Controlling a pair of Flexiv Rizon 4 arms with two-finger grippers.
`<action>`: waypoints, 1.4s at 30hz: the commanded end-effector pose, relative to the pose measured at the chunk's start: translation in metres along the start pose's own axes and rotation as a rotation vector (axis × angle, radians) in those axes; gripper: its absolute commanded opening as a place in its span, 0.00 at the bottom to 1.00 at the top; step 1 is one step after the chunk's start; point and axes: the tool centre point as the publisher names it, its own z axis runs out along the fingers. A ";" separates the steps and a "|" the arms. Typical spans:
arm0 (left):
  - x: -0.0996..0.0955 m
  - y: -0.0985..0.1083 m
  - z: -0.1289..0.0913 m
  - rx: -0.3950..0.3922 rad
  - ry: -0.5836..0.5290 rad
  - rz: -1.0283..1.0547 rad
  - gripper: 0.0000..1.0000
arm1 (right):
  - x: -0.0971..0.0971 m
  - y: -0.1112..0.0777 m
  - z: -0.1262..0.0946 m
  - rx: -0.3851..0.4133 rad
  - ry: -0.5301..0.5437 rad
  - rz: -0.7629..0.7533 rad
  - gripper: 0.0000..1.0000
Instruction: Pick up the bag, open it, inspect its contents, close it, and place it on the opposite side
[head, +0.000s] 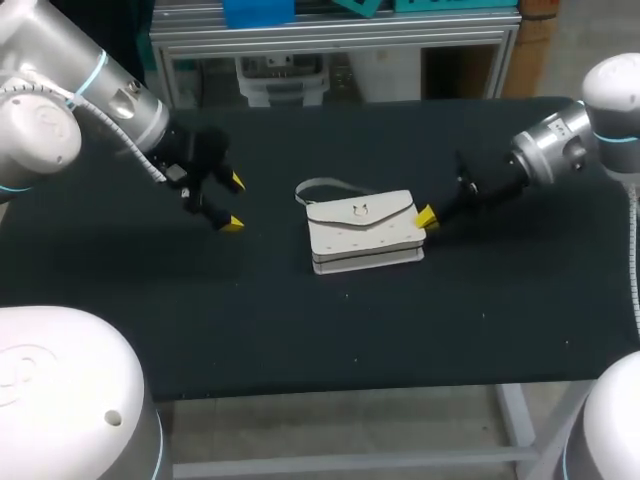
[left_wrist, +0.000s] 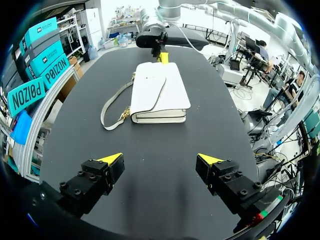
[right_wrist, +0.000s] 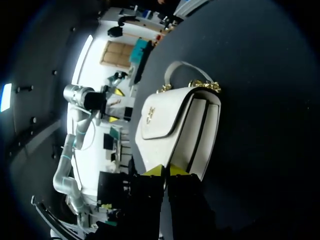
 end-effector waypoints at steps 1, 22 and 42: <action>0.000 0.000 0.000 0.001 0.001 0.001 1.00 | 0.004 -0.008 0.014 -0.022 -0.013 0.008 0.00; 0.000 0.000 0.000 0.001 0.001 0.001 1.00 | 0.022 -0.026 0.020 -0.050 -0.041 0.038 1.00; 0.000 0.000 0.000 0.001 0.001 0.001 1.00 | 0.049 -0.027 -0.028 -0.025 -0.282 0.077 1.00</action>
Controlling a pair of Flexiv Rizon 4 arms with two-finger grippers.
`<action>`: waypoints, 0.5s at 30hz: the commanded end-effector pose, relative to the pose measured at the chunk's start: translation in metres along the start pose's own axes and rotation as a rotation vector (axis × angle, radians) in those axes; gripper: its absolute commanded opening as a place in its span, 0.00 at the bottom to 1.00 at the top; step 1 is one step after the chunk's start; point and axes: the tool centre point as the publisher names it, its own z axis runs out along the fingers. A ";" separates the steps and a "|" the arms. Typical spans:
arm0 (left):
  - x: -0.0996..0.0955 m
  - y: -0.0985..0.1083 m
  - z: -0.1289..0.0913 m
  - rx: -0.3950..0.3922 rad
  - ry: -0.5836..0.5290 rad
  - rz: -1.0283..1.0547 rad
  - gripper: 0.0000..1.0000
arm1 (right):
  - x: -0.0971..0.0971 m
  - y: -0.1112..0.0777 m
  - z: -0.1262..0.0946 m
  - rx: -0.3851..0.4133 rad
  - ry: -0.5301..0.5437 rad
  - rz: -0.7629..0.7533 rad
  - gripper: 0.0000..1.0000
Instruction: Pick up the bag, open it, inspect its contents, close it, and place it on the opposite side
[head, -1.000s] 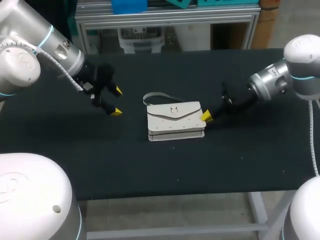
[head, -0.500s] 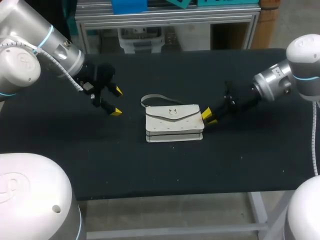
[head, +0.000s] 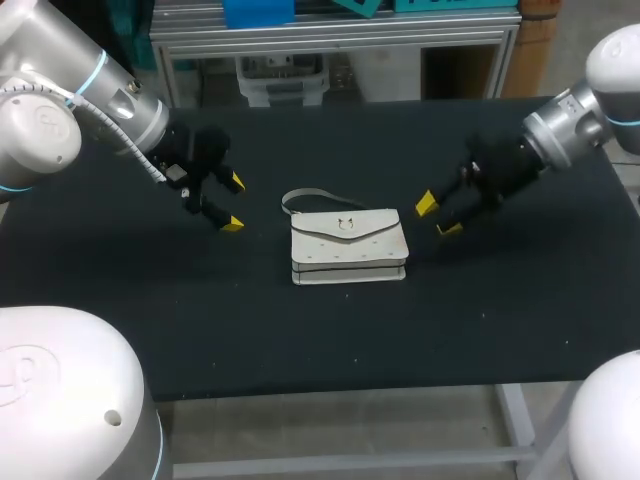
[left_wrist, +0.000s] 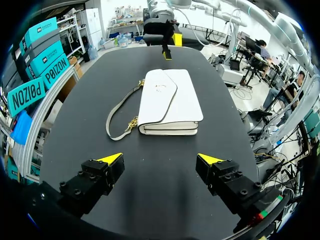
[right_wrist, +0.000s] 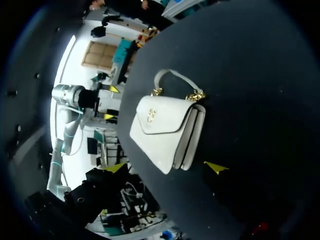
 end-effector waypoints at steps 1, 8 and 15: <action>0.000 0.000 0.000 0.001 0.001 0.001 1.00 | 0.010 -0.008 -0.004 -0.031 -0.097 0.001 1.00; 0.000 0.000 0.000 0.001 0.001 0.001 1.00 | 0.028 -0.015 -0.004 -0.007 -0.227 -0.165 1.00; 0.000 0.000 0.000 0.001 0.001 0.001 1.00 | 0.037 -0.020 -0.020 -0.012 -0.519 -0.421 1.00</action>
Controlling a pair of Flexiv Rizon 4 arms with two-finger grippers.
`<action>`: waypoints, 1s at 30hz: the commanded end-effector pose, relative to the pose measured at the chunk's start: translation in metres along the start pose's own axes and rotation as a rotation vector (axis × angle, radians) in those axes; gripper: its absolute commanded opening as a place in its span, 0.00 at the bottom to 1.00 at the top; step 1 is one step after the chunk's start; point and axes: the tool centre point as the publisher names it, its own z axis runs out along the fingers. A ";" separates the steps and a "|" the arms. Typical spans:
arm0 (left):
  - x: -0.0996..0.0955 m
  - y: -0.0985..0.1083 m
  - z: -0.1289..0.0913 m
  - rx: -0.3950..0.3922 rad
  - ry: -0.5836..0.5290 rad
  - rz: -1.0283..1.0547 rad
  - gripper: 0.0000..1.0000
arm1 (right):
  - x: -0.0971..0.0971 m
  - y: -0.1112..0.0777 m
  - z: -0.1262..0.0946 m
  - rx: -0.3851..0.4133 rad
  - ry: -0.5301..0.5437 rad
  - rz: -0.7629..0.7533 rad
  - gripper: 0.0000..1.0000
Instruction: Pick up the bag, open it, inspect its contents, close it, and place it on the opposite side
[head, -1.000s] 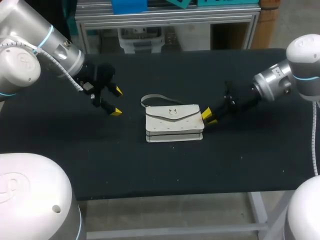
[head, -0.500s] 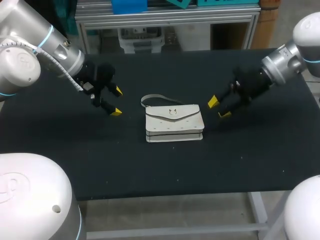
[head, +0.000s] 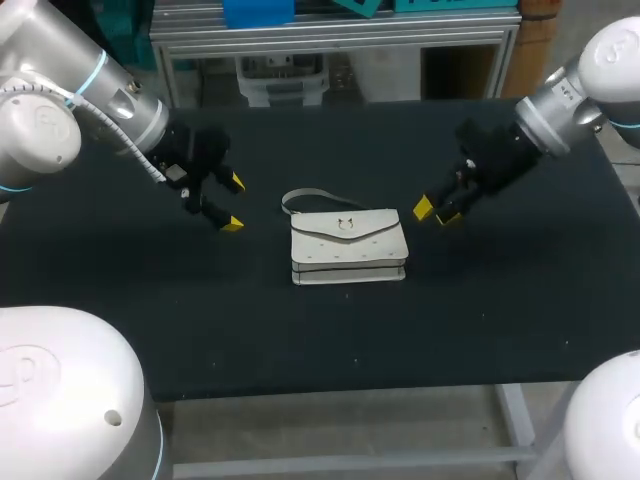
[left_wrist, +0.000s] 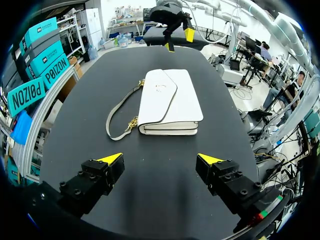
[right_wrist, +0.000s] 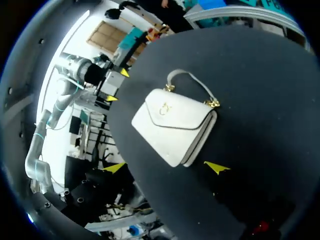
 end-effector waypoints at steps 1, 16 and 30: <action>0.000 0.000 0.000 0.001 0.001 0.001 1.00 | 0.009 -0.004 -0.016 0.007 -0.421 -0.178 1.00; 0.000 0.000 0.000 0.001 0.001 0.001 1.00 | 0.006 -0.001 -0.024 0.030 -0.606 -0.190 1.00; 0.007 -0.023 0.016 0.073 -0.111 0.253 1.00 | 0.029 0.004 -0.003 0.036 -0.957 -0.629 1.00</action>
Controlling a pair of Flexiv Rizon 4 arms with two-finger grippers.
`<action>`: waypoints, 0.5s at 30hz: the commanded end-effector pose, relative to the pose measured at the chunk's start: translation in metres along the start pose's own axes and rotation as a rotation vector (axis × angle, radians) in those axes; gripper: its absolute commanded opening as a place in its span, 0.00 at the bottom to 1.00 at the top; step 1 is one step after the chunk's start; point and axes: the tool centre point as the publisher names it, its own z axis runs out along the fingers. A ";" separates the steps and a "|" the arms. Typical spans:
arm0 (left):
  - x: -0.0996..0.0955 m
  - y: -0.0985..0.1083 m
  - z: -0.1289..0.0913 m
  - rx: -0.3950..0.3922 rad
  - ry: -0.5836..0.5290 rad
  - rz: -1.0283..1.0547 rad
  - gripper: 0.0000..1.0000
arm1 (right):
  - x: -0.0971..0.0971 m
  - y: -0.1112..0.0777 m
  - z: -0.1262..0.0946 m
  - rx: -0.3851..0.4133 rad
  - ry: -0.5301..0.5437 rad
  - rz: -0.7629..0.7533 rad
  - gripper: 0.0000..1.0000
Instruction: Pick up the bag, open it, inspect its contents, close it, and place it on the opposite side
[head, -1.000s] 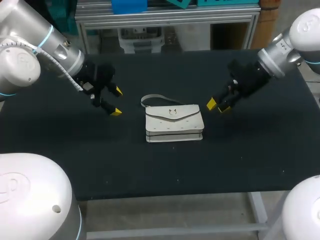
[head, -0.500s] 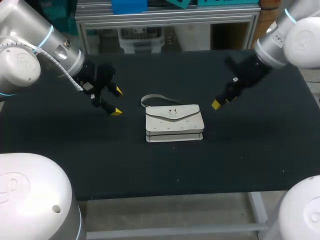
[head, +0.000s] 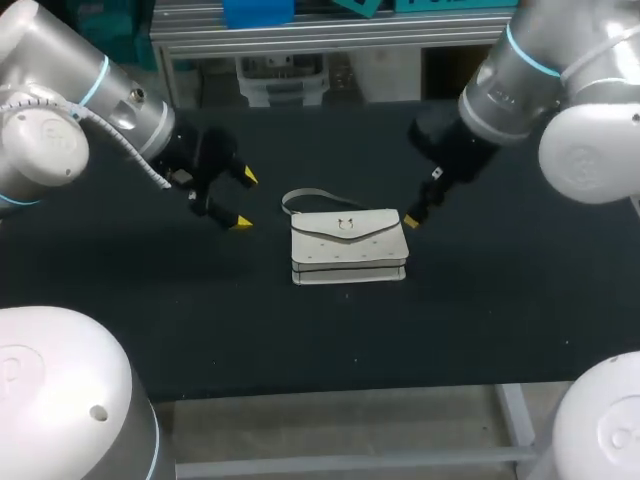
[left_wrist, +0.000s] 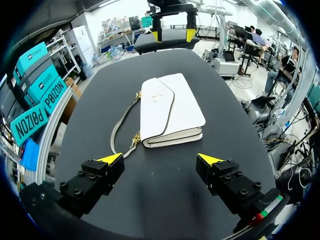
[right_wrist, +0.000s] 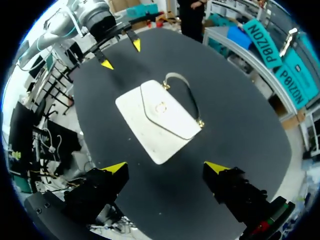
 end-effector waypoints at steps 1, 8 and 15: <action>0.010 -0.006 0.008 -0.004 -0.069 0.060 1.00 | 0.006 -0.005 0.012 -0.059 -0.451 -0.194 1.00; 0.011 -0.025 0.022 -0.028 -0.075 0.144 1.00 | 0.009 -0.012 0.027 -0.111 -0.516 -0.347 1.00; 0.005 -0.040 0.025 -0.020 -0.047 0.156 1.00 | 0.008 -0.009 0.040 -0.056 -0.561 -0.445 1.00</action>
